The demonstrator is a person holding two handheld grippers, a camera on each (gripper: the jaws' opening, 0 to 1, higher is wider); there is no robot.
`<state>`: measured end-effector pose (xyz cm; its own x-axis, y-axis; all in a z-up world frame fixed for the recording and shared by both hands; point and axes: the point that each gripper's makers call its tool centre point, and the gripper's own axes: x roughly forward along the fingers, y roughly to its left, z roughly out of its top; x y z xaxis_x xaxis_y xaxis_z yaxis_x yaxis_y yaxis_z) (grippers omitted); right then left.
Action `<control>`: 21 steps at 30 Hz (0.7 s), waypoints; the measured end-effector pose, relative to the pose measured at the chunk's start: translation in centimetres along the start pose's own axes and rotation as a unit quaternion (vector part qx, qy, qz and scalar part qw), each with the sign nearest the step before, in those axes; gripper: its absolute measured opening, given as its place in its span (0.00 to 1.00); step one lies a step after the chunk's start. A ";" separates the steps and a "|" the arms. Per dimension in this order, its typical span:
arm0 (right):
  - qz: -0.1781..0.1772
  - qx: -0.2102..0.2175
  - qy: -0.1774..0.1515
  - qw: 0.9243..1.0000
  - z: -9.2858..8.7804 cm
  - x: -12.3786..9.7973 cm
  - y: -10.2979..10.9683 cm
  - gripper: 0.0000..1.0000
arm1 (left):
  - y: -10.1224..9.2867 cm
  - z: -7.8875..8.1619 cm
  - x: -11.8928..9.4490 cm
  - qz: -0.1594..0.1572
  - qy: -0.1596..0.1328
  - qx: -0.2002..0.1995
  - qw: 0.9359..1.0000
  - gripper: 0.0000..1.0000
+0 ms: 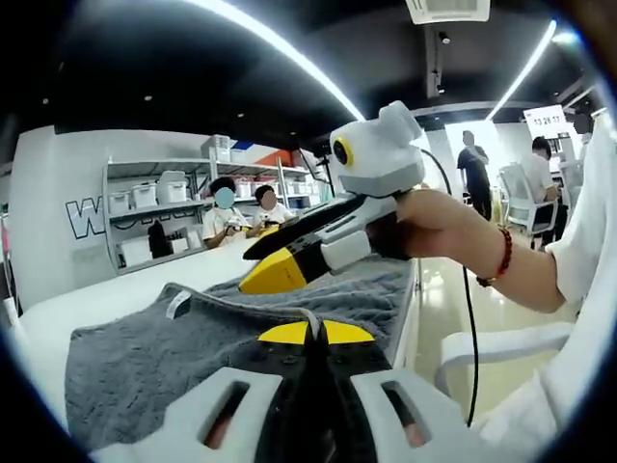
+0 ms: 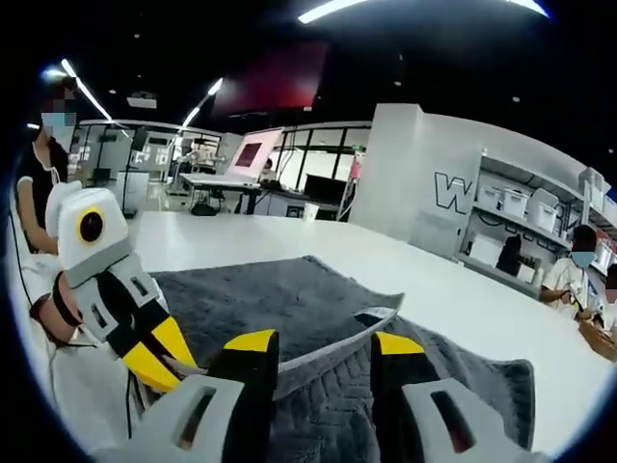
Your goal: Open the folded towel by lifting each exposed corner and separating the folded layers until the towel lies flat within the target outline without major curled edges
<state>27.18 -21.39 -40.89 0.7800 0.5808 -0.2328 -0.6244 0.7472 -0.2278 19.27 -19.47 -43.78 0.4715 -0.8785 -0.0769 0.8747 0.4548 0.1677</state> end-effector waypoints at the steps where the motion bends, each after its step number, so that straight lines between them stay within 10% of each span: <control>1: 0.000 -0.002 0.000 1.000 0.1 0.0 0.0 0.34 | 0.0 0.0 0.0 0.000 0.000 -0.001 1.000 0.03; 21: 0.021 0.010 0.011 1.000 -0.1 1.7 0.2 0.34 | -0.4 -0.1 0.1 -0.004 -0.006 -0.010 1.000 0.03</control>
<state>28.40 -20.29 -41.40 0.7519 0.6050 -0.2618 -0.6554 0.7289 -0.1979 18.94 -19.70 -44.00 0.4626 -0.8841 -0.0667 0.8809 0.4498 0.1473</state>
